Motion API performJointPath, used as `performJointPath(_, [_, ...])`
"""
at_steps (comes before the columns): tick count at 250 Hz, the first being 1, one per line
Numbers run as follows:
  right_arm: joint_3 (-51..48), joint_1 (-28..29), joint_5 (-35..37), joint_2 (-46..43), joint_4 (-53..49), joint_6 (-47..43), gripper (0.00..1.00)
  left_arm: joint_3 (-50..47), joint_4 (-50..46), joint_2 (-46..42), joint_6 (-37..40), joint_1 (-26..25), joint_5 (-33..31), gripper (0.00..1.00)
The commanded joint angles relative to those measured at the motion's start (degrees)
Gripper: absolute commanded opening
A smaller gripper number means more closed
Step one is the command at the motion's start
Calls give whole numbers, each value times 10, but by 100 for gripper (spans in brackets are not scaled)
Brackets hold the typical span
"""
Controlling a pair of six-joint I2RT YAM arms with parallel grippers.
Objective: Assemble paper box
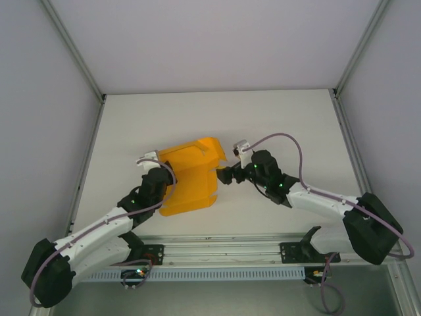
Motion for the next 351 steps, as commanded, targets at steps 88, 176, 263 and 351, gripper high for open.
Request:
performJointPath(88, [42,1,51,3,-35,-106,100,3,30,-12,41,3,34,0])
performJointPath(176, [107,23,19,50,-79,-140,100,0,60,2,89,-4,59,0])
performJointPath(263, [114,24,35,37,-162,-176,100,-11,86,1,119,-12,57,0])
performJointPath(351, [6,22,-3,-183,-196,-118,100,-8,50,-18,105,-6,28,0])
